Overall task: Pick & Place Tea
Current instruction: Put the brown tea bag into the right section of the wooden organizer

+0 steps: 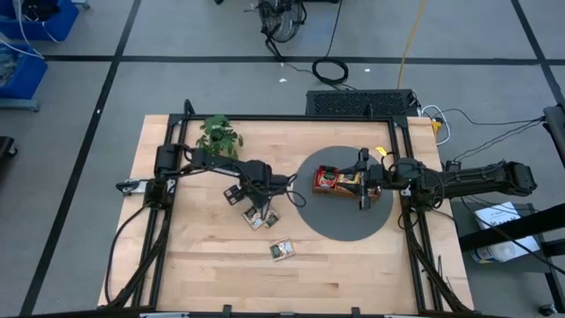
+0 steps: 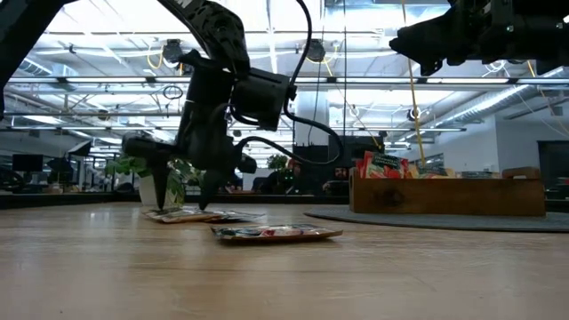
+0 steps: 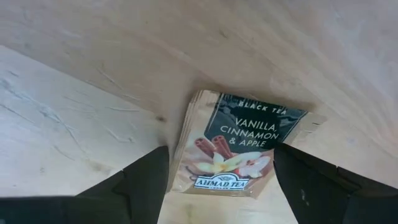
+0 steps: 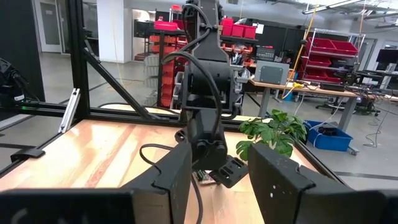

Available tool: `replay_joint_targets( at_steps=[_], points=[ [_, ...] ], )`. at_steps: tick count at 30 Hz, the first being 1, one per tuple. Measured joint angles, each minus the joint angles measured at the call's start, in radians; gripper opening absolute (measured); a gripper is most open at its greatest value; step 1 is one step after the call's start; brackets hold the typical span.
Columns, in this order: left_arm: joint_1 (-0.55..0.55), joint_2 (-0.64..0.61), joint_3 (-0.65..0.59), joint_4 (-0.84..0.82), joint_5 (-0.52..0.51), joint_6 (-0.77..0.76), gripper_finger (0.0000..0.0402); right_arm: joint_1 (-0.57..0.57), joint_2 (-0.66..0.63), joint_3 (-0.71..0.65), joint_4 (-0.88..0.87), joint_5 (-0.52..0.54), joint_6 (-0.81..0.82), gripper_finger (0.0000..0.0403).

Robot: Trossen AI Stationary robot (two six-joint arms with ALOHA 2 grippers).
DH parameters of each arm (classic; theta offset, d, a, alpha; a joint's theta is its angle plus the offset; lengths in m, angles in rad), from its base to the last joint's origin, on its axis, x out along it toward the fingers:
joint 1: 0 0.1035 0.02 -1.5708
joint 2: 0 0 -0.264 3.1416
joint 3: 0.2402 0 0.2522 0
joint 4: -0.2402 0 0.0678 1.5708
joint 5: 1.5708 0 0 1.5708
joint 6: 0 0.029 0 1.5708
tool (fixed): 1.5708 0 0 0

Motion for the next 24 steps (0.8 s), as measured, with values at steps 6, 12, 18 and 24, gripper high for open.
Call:
replay_joint_targets(
  at_steps=[6, 12, 18, 24],
  points=[
    [0.014, 0.000, -0.001, 0.033, 0.030, 0.037, 0.0284, 0.000, 0.000, 0.000, 0.000, 0.000, 0.000, 0.0141],
    [0.033, -0.003, -0.047, 0.060, 0.074, 0.138, 0.0240, 0.000, 0.000, 0.000, 0.000, 0.000, 0.001, 0.0141],
    [0.035, -0.006, -0.064, 0.126, 0.067, 0.162, 0.0145, 0.000, 0.000, 0.000, 0.000, 0.000, 0.000, 0.0141],
    [0.037, -0.006, -0.062, 0.199, 0.073, 0.168, 0.0033, 0.000, 0.000, 0.000, 0.000, 0.000, 0.001, 0.0141]
  ],
)
